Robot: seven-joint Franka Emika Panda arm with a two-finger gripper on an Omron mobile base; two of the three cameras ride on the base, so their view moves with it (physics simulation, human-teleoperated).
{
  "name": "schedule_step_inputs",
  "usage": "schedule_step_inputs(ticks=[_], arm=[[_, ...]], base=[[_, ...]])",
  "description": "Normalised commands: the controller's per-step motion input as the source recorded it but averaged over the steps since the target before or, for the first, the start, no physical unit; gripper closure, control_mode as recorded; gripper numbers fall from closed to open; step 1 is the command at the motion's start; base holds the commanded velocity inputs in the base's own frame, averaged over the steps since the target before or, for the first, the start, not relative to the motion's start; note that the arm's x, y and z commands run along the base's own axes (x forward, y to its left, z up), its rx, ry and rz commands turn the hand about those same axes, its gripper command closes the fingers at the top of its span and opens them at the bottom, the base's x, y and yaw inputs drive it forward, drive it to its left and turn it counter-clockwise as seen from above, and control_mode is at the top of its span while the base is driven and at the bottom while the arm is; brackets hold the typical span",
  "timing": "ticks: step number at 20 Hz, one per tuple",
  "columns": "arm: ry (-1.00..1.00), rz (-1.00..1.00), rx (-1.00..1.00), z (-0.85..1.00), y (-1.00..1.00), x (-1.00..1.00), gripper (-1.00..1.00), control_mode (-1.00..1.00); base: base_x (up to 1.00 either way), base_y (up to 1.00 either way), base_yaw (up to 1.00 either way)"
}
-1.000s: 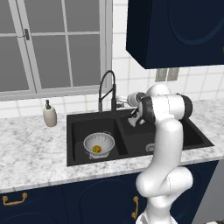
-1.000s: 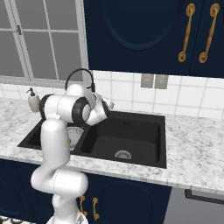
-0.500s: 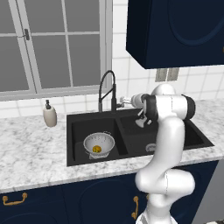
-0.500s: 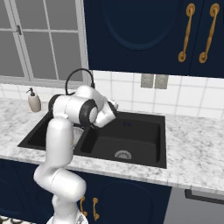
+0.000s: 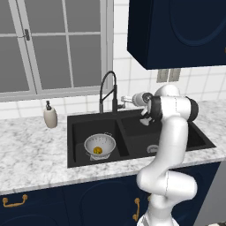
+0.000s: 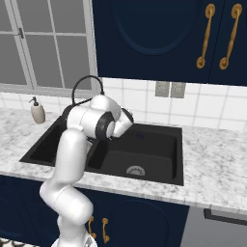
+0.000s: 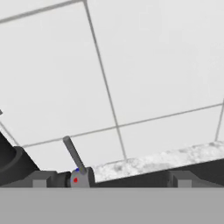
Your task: Put the colander in the sink, put the mango in the colander, and turn on the sink faucet and pour water over the colander.
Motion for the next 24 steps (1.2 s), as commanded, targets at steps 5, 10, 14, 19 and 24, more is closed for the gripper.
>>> schedule_step_inputs(ticks=[5, 10, 14, 19, 24], arm=[[0.0, 0.0, 0.0, -0.23, 0.14, 0.07, -1.0, -1.0], [-0.02, 0.02, 0.0, -0.2, 0.36, 0.04, -1.0, -1.0], [-0.02, 0.02, 0.0, -0.27, 0.14, 0.05, -1.0, -1.0], [-0.01, 0.0, 0.0, -0.43, 0.0, 0.06, -1.0, -1.0], [0.0, 0.0, 0.0, -0.28, 0.11, 0.01, -1.0, -1.0]], base=[[0.0, 0.0, 0.0], [0.0, 0.0, 0.0], [0.0, 0.0, 0.0], [0.0, 0.0, 0.0], [0.0, 0.0, 0.0]])
